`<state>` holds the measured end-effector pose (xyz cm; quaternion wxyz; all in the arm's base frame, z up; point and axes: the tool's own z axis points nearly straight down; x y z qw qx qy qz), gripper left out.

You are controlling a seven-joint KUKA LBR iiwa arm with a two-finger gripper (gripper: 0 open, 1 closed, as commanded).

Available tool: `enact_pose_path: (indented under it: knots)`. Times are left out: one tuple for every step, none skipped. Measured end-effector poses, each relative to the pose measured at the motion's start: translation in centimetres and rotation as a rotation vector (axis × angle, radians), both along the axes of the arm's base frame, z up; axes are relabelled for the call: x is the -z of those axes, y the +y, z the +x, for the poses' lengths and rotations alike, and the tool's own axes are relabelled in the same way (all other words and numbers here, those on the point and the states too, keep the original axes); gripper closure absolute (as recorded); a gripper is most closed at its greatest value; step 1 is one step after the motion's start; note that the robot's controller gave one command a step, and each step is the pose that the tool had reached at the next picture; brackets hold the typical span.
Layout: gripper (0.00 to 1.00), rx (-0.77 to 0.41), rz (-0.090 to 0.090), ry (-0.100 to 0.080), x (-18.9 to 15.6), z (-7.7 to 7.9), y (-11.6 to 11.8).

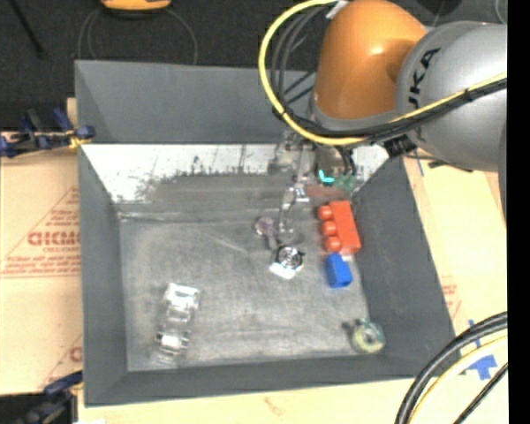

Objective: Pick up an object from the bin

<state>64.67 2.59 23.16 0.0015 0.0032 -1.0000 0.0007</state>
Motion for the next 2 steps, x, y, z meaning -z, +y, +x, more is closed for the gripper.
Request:
enact_pose_path:
  knots:
    - [0.0,0.001,-0.003,0.0,6.6,-3.5,-10.0]
    - [0.0,0.172,0.002,-0.003,12.8,-3.5,-6.6]
